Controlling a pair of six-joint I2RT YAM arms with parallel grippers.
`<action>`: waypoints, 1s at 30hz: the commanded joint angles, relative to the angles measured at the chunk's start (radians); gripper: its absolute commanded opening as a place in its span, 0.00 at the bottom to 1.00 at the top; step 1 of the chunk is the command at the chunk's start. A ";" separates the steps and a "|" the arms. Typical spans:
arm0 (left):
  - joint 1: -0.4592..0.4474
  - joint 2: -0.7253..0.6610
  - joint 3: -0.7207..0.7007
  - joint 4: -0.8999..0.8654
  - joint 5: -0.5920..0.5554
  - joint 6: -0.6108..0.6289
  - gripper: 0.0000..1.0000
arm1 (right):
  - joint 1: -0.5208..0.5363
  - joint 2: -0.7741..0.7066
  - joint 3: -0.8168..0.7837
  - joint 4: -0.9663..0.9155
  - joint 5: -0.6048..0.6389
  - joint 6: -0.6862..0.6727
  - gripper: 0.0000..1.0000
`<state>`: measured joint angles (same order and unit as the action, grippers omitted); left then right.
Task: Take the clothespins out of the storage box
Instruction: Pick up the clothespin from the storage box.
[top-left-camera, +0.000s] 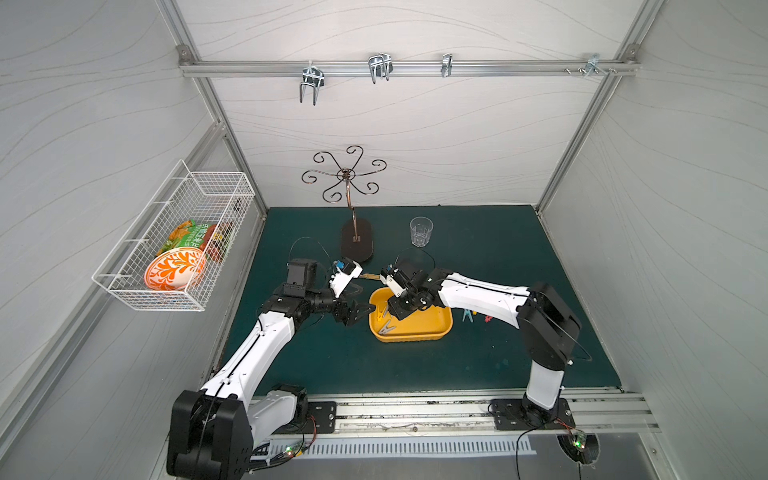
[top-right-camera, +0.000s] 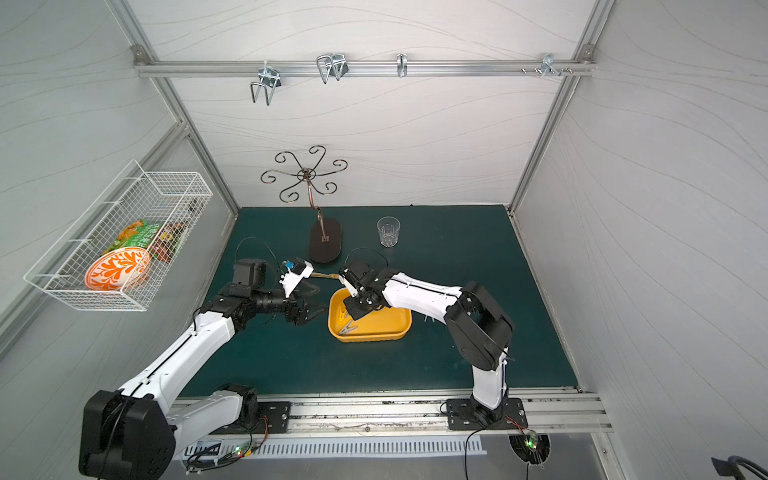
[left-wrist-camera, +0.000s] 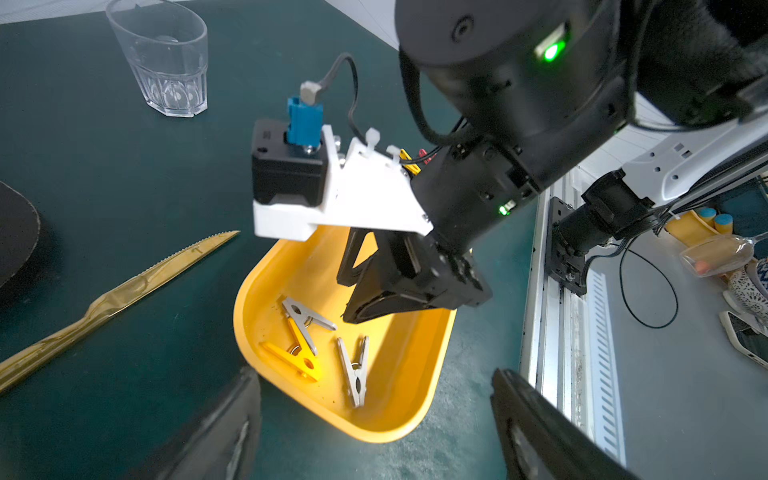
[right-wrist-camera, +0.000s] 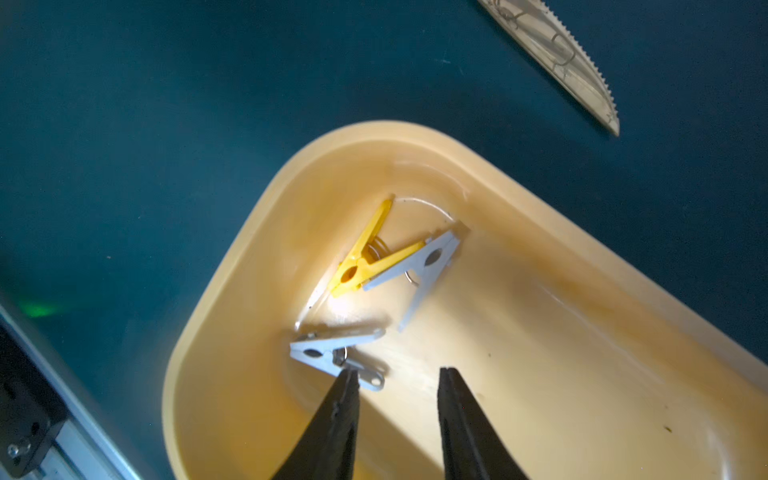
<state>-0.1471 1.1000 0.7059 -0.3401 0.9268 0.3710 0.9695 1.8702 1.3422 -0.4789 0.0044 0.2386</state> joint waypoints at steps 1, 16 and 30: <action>-0.005 -0.021 0.006 0.035 -0.008 0.002 0.89 | 0.024 0.037 0.039 -0.008 0.103 0.016 0.37; -0.005 -0.023 -0.001 0.045 -0.014 -0.003 0.89 | 0.072 0.130 0.053 -0.018 0.202 0.007 0.35; -0.005 -0.028 -0.005 0.051 -0.016 -0.006 0.89 | 0.068 0.140 0.057 -0.047 0.242 0.019 0.01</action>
<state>-0.1471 1.0897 0.6991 -0.3313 0.9112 0.3645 1.0348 2.0140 1.3941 -0.4980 0.2211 0.2459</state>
